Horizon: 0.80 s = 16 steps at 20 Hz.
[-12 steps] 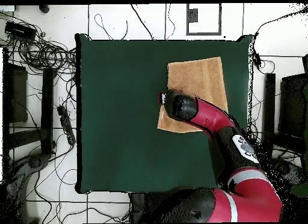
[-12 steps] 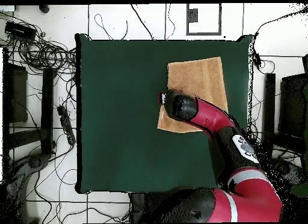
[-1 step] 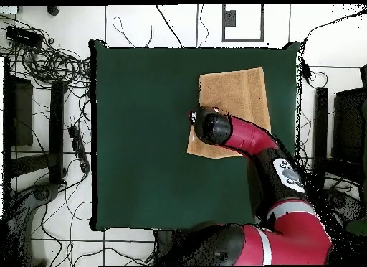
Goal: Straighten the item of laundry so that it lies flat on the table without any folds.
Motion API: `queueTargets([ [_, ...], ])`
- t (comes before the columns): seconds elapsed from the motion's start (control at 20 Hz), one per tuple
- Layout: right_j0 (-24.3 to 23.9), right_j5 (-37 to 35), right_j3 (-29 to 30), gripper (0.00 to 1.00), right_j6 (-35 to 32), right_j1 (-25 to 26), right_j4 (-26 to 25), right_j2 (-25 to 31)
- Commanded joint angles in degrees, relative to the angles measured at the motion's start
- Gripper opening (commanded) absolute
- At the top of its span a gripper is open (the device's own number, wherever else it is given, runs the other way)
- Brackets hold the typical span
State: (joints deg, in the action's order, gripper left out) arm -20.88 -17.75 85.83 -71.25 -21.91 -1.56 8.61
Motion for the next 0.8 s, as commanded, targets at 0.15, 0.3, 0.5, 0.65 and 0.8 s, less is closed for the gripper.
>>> queueTargets([
  [0.15, 0.4, -3.8, 0.9, 1.00, -3.5, -2.1, -4.3, 2.4],
  [0.3, -0.5, -3.6, 1.4, 1.00, -3.2, -2.1, -5.1, 3.1],
  [0.5, -1.6, -3.8, 2.5, 1.00, -2.9, -3.1, -6.2, 3.8],
  [0.65, -2.8, -3.6, 2.9, 1.00, -2.2, -3.3, -7.0, 4.6],
  [0.8, -3.1, -4.6, 1.8, 1.00, -1.4, -3.2, -7.3, 5.1],
])
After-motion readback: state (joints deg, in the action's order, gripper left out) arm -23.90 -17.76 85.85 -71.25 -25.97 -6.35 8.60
